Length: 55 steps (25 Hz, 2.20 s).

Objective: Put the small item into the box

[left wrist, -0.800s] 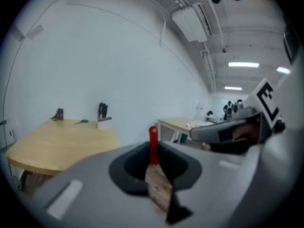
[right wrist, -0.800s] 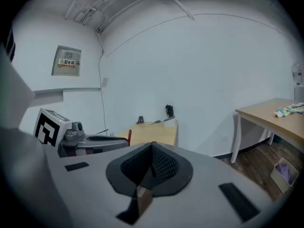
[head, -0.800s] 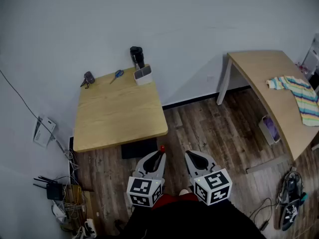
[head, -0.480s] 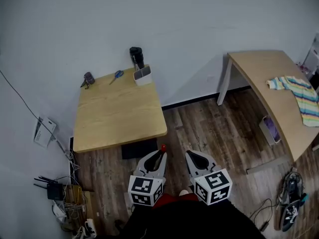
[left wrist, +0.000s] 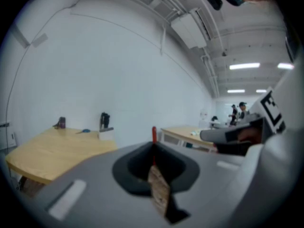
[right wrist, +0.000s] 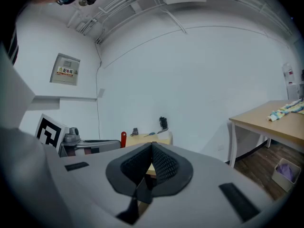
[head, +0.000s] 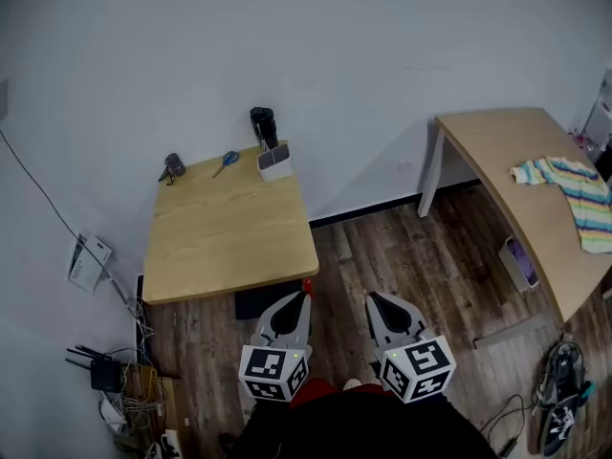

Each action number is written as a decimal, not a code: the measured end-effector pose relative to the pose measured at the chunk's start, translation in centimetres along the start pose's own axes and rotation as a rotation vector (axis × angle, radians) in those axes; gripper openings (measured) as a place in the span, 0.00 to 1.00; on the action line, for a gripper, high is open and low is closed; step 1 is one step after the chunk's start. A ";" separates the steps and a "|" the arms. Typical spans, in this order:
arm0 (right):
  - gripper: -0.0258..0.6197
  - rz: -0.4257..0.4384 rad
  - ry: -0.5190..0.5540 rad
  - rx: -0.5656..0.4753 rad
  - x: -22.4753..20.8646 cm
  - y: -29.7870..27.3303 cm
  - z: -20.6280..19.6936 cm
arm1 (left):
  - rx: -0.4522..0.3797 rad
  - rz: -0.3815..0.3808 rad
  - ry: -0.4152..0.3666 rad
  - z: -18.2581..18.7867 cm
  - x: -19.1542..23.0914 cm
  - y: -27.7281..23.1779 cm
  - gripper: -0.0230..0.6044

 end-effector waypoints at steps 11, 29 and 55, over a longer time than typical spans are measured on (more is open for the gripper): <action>0.05 -0.028 -0.002 -0.028 -1.4 1.0 0.6 | -0.086 0.014 -0.068 2.1 -0.6 -0.7 0.05; 0.05 -0.059 0.035 -0.085 -4.8 -2.8 3.2 | -0.174 0.059 -0.120 6.2 1.3 -4.7 0.05; 0.05 0.000 0.046 -0.049 -13.1 -23.6 6.9 | -0.149 0.110 -0.036 11.0 12.7 -20.0 0.05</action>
Point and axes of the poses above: the fingertips, and each gripper's own axes: y backward along the fingers, x to its left, z out of its top, the point moved 10 cm from there along y, backward along the fingers, and after that the axes turned 13 degrees about y, right-handed, at the moved point
